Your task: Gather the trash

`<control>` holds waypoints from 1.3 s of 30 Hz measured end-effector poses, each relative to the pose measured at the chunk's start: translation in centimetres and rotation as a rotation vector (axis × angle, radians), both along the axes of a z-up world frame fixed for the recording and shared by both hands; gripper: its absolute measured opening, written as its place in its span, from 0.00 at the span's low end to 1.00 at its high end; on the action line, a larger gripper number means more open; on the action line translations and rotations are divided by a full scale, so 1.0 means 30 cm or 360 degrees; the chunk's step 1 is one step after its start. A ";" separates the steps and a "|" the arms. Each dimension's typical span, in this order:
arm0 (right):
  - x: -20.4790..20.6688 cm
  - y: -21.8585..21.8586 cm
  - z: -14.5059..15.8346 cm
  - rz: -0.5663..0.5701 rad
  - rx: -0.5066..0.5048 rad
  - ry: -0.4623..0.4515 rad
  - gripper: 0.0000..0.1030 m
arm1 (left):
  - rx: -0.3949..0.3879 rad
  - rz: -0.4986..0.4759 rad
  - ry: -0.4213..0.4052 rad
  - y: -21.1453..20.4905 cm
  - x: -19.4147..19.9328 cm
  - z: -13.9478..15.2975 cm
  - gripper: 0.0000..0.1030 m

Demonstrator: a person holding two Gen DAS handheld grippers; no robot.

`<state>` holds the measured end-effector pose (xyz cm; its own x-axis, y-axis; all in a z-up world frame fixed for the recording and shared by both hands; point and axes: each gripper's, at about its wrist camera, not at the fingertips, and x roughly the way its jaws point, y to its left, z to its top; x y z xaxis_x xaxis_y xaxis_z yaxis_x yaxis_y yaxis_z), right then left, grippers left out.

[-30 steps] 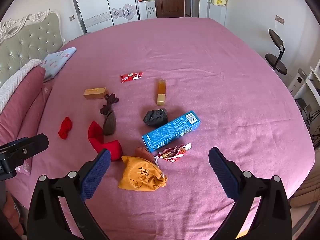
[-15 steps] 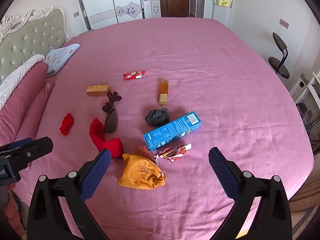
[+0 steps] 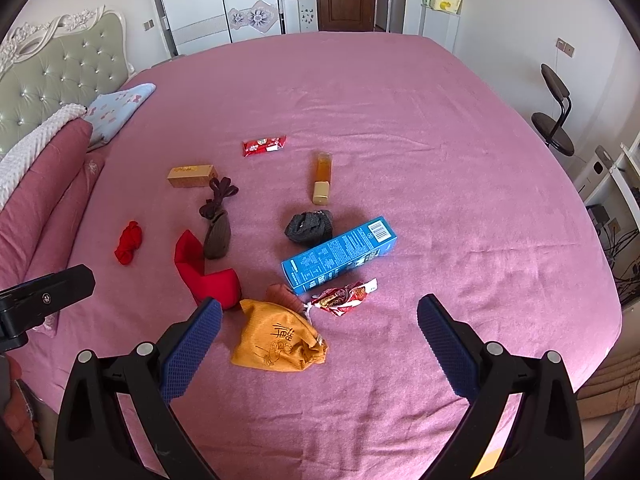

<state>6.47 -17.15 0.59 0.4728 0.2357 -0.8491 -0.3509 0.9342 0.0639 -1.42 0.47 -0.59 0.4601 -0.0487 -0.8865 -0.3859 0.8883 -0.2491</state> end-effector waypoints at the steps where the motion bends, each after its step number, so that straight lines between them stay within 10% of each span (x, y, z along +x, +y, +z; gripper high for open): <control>1: -0.003 -0.001 0.000 -0.0002 0.0017 0.0004 0.92 | -0.0003 -0.0001 0.0001 0.002 -0.002 -0.001 0.96; 39: -0.114 0.092 -0.009 -0.0130 0.0052 0.0046 0.92 | -0.0033 -0.0111 0.0018 0.113 -0.054 -0.031 0.96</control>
<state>3.05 -14.38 0.33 0.4673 0.2248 -0.8551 -0.2710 0.9570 0.1035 -3.03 3.87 -1.52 0.4450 -0.0986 -0.8901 -0.3263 0.9078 -0.2636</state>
